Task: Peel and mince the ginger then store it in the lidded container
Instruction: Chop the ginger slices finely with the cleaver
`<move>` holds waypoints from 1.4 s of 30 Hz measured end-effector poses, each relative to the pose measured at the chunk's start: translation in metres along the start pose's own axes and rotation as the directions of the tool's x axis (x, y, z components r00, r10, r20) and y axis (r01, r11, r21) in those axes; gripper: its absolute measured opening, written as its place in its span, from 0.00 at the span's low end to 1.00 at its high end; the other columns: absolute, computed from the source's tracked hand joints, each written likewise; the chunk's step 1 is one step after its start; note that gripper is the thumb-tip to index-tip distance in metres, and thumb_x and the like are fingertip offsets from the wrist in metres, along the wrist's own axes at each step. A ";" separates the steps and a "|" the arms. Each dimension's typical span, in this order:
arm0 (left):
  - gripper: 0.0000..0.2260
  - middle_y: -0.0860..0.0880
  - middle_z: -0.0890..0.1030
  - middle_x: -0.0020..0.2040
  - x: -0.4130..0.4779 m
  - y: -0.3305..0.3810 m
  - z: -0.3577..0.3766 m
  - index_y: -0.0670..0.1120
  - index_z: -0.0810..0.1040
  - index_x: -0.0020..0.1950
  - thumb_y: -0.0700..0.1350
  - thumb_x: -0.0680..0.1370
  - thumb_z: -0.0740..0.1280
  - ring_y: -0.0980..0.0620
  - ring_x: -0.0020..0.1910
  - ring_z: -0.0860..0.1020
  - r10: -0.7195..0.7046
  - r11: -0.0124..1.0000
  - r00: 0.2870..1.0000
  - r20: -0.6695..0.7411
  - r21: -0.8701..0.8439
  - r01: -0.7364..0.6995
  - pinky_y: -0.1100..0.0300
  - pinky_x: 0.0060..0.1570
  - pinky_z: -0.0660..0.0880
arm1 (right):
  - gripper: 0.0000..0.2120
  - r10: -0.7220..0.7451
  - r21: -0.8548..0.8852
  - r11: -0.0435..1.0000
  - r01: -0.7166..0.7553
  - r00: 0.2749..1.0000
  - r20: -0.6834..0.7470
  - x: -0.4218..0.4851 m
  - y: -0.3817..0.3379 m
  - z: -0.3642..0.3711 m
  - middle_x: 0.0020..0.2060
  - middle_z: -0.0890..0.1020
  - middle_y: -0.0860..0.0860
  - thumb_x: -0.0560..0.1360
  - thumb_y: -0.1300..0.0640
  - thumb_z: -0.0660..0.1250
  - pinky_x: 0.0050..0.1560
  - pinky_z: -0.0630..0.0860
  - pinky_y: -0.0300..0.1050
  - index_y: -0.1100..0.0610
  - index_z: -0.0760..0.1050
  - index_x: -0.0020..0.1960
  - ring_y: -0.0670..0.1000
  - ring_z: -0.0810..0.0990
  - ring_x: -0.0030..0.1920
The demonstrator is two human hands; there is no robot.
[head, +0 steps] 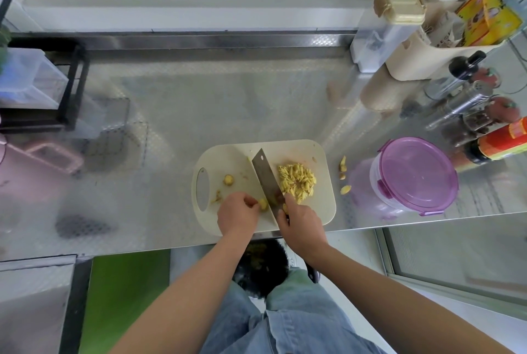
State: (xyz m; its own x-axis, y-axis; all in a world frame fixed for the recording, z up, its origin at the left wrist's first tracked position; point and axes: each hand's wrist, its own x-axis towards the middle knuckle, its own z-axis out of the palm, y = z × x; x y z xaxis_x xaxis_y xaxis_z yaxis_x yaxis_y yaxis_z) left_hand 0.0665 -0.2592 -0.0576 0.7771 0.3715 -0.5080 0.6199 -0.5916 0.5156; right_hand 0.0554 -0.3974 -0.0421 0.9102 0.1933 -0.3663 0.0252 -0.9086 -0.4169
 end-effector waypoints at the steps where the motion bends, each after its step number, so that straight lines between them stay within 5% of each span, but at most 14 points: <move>1: 0.02 0.53 0.83 0.46 0.000 0.000 0.000 0.52 0.82 0.45 0.48 0.75 0.71 0.51 0.47 0.79 -0.001 1.000 1.000 0.004 -0.008 0.001 0.60 0.43 0.73 | 0.03 -0.010 0.004 1.000 0.010 1.000 0.003 0.000 0.001 0.000 0.29 0.69 0.49 0.81 0.55 0.54 0.28 0.60 0.44 0.54 0.62 0.51 0.54 0.70 0.31; 25: 0.07 0.52 0.82 0.36 0.001 0.013 0.011 0.51 0.80 0.36 0.51 0.71 0.73 0.50 0.40 0.80 -0.148 0.978 0.987 0.061 -0.142 0.155 0.60 0.36 0.70 | 0.05 0.000 0.013 1.000 0.002 0.997 -0.083 0.007 0.014 -0.018 0.27 0.68 0.50 0.80 0.54 0.57 0.26 0.57 0.44 0.55 0.65 0.50 0.53 0.66 0.27; 42: 0.07 0.51 0.83 0.39 0.002 0.016 0.012 0.52 0.81 0.36 0.50 0.72 0.74 0.49 0.41 0.80 -0.125 0.985 0.990 0.060 -0.113 0.131 0.60 0.39 0.71 | 0.06 0.025 -0.010 1.000 -0.025 0.999 0.043 0.004 0.002 -0.015 0.29 0.68 0.51 0.81 0.55 0.54 0.27 0.58 0.44 0.54 0.60 0.46 0.51 0.66 0.28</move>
State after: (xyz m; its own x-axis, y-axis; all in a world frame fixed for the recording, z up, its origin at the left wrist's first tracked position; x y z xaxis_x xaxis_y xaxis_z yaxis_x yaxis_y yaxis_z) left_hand 0.0769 -0.2769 -0.0587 0.6854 0.3989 -0.6092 0.7249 -0.4527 0.5192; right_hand 0.0653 -0.4043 -0.0315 0.8921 0.1862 -0.4118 0.0071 -0.9169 -0.3991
